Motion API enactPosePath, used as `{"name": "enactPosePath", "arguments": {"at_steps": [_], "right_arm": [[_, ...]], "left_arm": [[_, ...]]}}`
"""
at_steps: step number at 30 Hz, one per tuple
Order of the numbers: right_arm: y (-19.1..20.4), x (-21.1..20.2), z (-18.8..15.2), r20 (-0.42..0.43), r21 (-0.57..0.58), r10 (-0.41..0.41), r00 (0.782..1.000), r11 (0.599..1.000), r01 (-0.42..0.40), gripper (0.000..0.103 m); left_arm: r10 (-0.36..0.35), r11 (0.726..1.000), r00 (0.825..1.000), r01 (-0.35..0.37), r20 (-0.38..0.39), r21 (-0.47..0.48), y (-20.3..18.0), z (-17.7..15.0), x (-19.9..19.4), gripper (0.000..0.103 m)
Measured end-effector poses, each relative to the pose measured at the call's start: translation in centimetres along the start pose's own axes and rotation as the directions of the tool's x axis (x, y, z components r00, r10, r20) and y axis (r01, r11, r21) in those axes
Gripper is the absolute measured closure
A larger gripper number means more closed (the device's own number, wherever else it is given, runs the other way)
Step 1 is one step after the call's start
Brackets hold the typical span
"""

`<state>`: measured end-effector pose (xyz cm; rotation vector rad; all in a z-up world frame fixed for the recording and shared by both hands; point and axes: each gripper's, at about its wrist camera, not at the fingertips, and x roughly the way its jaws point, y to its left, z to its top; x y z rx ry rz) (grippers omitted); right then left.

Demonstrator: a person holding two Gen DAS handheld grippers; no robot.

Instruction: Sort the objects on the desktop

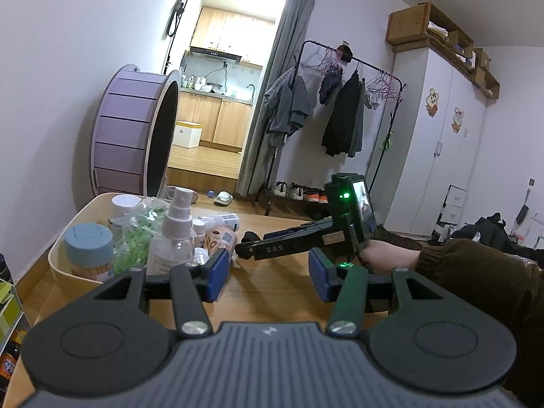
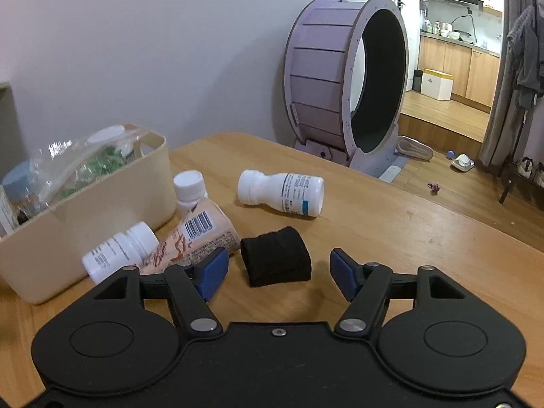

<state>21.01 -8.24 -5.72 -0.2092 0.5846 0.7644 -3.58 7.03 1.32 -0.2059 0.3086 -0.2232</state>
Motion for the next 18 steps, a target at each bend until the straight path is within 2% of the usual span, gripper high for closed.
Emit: {"name": "enactPosePath", "arguments": {"at_steps": [2,4,8,10,16,18], "right_arm": [[-0.1,-0.5,-0.1,0.01,0.003,0.002,1.0,1.0,-0.002,0.044],[-0.4,-0.8,-0.1,0.005,0.014,0.014,1.0,1.0,-0.014,0.067],[-0.8,-1.2,-0.2,-0.002,0.029,0.028,1.0,0.999,-0.028,0.071],[-1.0,-1.5,-0.1,0.003,0.044,0.035,0.999,0.998,-0.035,0.091],[-1.4,-3.6,0.7,0.064,0.08,0.04,0.997,0.996,-0.045,0.091],[-1.4,-3.9,1.0,0.074,0.081,0.037,0.997,0.996,-0.043,0.094]], "left_arm": [[0.001,1.0,1.0,-0.001,-0.003,-0.002,0.0,0.0,0.0,0.052],[0.003,1.0,1.0,-0.003,-0.005,-0.001,0.0,0.0,0.0,0.052],[0.005,1.0,1.0,-0.005,-0.002,0.004,-0.2,-0.1,-0.1,0.052],[0.005,1.0,1.0,-0.005,0.0,0.004,-0.3,-0.1,-0.2,0.052],[0.005,1.0,1.0,-0.005,0.004,-0.002,-0.1,-0.1,-0.4,0.052],[0.003,1.0,1.0,-0.003,0.006,-0.004,-0.1,0.0,-0.4,0.052]]}}
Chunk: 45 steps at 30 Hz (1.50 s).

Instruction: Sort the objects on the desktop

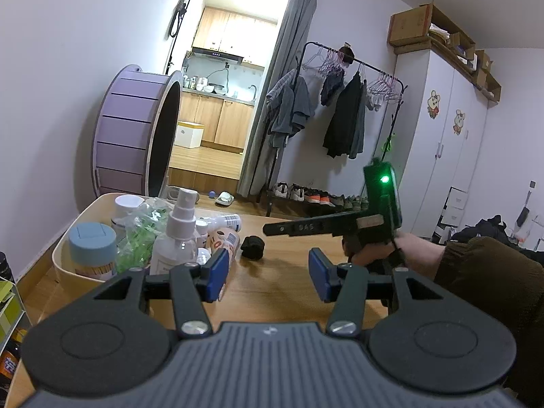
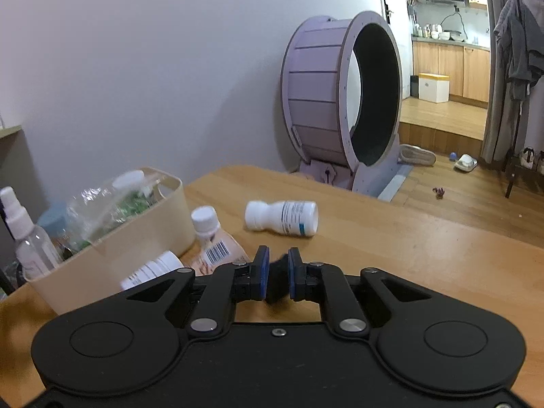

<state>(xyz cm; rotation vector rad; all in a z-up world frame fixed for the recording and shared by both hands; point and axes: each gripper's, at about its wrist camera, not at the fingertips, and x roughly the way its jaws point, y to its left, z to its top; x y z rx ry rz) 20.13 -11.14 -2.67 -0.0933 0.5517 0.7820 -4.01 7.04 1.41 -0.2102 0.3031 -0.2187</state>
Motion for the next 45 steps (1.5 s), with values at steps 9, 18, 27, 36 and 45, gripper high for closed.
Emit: {"name": "enactPosePath", "arguments": {"at_steps": [9,18,27,36,45], "right_arm": [[0.4,1.1,-0.2,-0.031,0.018,-0.059,0.998,0.998,0.059,0.049],[-1.0,1.6,-1.9,-0.089,0.068,-0.123,0.988,0.989,0.13,0.051],[-0.8,3.1,-2.2,-0.132,0.1,-0.085,0.988,0.99,0.098,0.092],[-0.2,-0.8,-1.0,-0.033,0.117,-0.069,0.997,0.991,0.072,0.097],[5.2,-2.3,3.0,0.073,0.036,0.114,0.991,0.992,-0.117,0.097]], "left_arm": [[-0.002,1.0,1.0,0.002,0.001,0.003,0.1,-0.1,-0.2,0.052],[-0.009,1.0,1.0,0.009,-0.002,-0.005,0.2,0.1,-0.2,0.052],[0.001,1.0,1.0,-0.001,-0.007,-0.005,0.2,0.1,-0.1,0.052],[-0.01,1.0,1.0,0.01,0.006,-0.01,0.2,0.2,-0.5,0.052],[0.013,1.0,0.998,-0.012,0.06,-0.02,0.8,0.7,-1.9,0.052]]}}
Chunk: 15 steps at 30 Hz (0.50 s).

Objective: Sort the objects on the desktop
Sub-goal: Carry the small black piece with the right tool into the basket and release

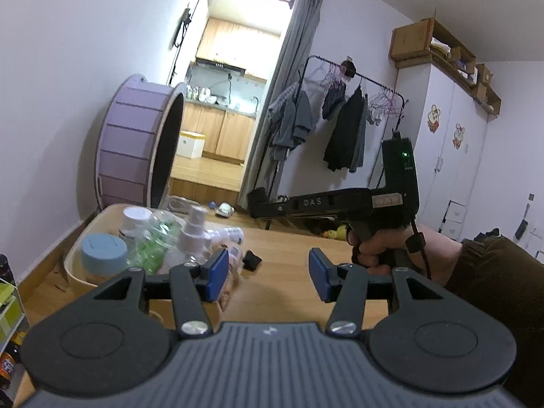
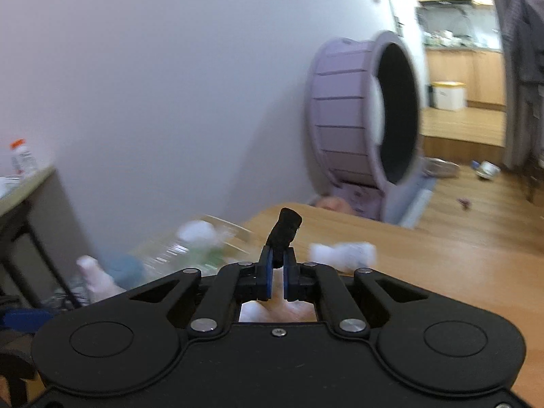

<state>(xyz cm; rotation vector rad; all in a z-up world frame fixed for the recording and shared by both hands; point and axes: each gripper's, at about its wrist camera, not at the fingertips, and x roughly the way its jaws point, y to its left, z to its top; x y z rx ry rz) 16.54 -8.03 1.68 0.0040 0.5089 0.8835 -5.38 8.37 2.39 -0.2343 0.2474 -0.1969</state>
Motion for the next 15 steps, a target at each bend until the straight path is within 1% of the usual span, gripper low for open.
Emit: {"name": "enactPosePath", "arguments": {"at_steps": [5,8,11,14,15], "right_arm": [[3.1,1.6,1.5,-0.006,-0.059,0.09,0.996,0.994,-0.091,0.097],[4.4,2.8,2.2,-0.023,-0.081,0.144,0.989,0.986,-0.146,0.097],[5.6,4.0,2.7,-0.044,-0.1,0.185,0.982,0.977,-0.188,0.096],[6.5,5.5,2.9,-0.073,-0.109,0.219,0.973,0.968,-0.226,0.09],[6.6,5.7,2.8,-0.079,-0.112,0.213,0.974,0.969,-0.221,0.078]], "left_arm": [[0.08,0.996,0.996,-0.078,0.049,-0.038,2.0,0.6,-1.3,0.052],[0.137,0.989,0.989,-0.133,0.053,-0.069,3.2,0.7,-1.7,0.051],[0.164,0.983,0.985,-0.159,0.05,-0.094,4.0,0.9,-2.0,0.051],[0.165,0.982,0.986,-0.16,0.037,-0.095,4.2,0.9,-2.0,0.051],[0.161,0.983,0.986,-0.157,0.034,-0.091,4.1,0.9,-2.0,0.051]]}}
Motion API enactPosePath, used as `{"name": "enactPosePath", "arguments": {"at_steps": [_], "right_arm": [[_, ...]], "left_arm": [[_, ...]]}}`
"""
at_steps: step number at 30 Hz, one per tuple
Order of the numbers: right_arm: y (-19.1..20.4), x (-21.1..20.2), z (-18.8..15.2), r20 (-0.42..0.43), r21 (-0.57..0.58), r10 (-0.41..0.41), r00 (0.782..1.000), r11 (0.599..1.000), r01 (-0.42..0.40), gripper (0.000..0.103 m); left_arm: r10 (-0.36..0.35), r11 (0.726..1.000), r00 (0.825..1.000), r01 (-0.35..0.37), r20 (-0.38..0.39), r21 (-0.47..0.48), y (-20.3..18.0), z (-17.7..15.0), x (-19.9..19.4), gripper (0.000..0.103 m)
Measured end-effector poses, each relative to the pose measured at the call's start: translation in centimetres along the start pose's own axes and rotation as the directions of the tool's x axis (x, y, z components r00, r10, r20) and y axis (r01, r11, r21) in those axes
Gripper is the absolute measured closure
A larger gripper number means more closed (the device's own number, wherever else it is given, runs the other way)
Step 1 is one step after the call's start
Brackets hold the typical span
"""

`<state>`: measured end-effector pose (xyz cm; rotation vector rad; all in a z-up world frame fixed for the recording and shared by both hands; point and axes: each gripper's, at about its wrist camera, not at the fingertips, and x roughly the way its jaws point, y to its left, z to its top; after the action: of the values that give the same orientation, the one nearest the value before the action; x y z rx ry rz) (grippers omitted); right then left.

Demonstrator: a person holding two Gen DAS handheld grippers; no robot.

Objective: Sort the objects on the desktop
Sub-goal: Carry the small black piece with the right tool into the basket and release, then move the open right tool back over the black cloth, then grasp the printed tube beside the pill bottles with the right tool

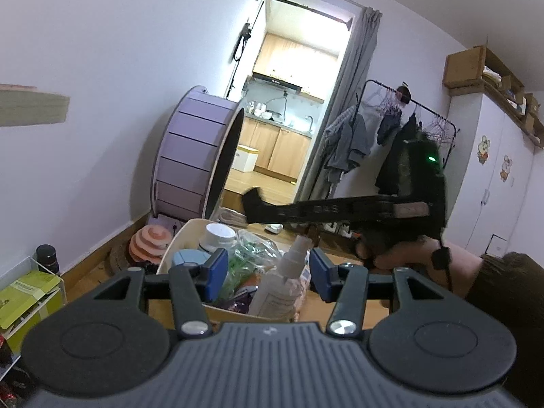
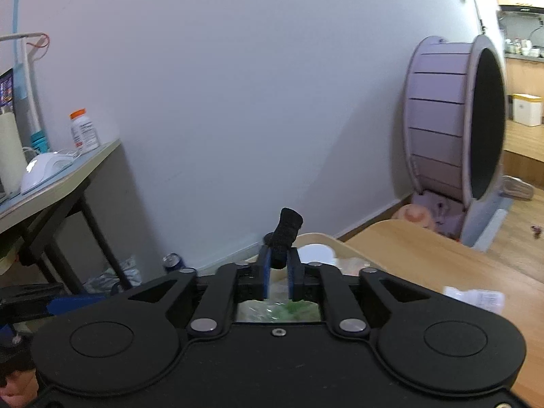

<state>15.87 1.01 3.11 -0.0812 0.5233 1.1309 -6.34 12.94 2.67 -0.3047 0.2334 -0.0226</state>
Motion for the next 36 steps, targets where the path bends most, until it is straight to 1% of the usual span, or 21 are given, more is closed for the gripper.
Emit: {"name": "enactPosePath", "arguments": {"at_steps": [1,3,6,9,12,16,17,18,20,21,23,26,29,32,36], "right_arm": [[0.1,0.3,0.0,-0.007,-0.003,-0.006,1.0,1.0,0.006,0.064],[0.0,0.4,-0.2,-0.007,-0.012,-0.027,1.0,1.0,0.027,0.053],[-1.0,-0.9,-0.5,0.014,0.01,-0.058,0.998,0.998,0.058,0.053],[-2.5,-2.8,-1.3,0.025,0.03,-0.117,0.993,0.993,0.116,0.053],[-4.4,-4.6,-2.6,0.014,0.049,-0.191,0.981,0.98,0.19,0.053],[-6.9,-5.7,-4.6,-0.029,0.042,-0.311,0.95,0.949,0.312,0.052],[-7.4,-5.7,-5.2,-0.042,0.038,-0.333,0.942,0.942,0.334,0.051],[-7.9,-5.6,-5.7,-0.056,0.033,-0.354,0.934,0.934,0.356,0.049],[-8.8,-5.4,-6.7,-0.08,0.035,-0.385,0.919,0.921,0.389,0.048],[-9.2,-5.2,-7.1,-0.088,0.05,-0.387,0.918,0.919,0.392,0.048],[-9.7,-4.9,-7.4,-0.09,0.091,-0.367,0.926,0.923,0.375,0.048],[-9.9,-4.2,-7.6,-0.083,0.18,-0.301,0.95,0.933,0.312,0.045],[-9.3,-3.6,-7.4,-0.077,0.24,-0.253,0.964,0.934,0.265,0.045],[-8.6,-2.4,-7.2,-0.086,0.269,-0.242,0.966,0.928,0.256,0.045],[-7.8,-1.1,-7.1,-0.125,0.272,-0.262,0.957,0.919,0.287,0.045]], "left_arm": [[-0.003,1.0,1.0,0.003,-0.002,0.006,-0.1,0.0,0.0,0.051],[-0.007,1.0,1.0,0.007,-0.007,0.016,-0.2,0.0,0.0,0.051],[-0.012,1.0,1.0,0.012,-0.009,0.015,-0.2,0.0,0.0,0.051],[-0.021,1.0,1.0,0.021,-0.011,0.013,-0.2,-0.1,-0.1,0.051],[-0.037,0.999,0.999,0.037,-0.014,0.025,-0.6,-0.2,0.0,0.051],[-0.074,0.996,0.997,0.075,-0.019,0.039,-1.3,-0.5,0.1,0.051],[-0.088,0.995,0.996,0.089,-0.022,0.047,-1.6,-0.5,0.1,0.051],[-0.103,0.993,0.994,0.105,-0.024,0.056,-1.9,-0.6,0.1,0.051],[-0.133,0.988,0.991,0.134,-0.03,0.077,-2.5,-0.8,0.1,0.05],[-0.144,0.985,0.989,0.147,-0.032,0.089,-2.9,-0.9,0.2,0.05],[-0.158,0.98,0.987,0.161,-0.036,0.118,-3.5,-1.1,0.3,0.049],[-0.158,0.977,0.987,0.162,-0.042,0.137,-3.8,-1.5,0.6,0.047],[-0.157,0.978,0.987,0.162,-0.043,0.134,-3.8,-1.6,0.8,0.047],[-0.156,0.978,0.987,0.16,-0.04,0.133,-3.7,-1.7,0.8,0.046],[-0.155,0.978,0.987,0.159,-0.04,0.133,-3.6,-1.6,0.7,0.046]]}}
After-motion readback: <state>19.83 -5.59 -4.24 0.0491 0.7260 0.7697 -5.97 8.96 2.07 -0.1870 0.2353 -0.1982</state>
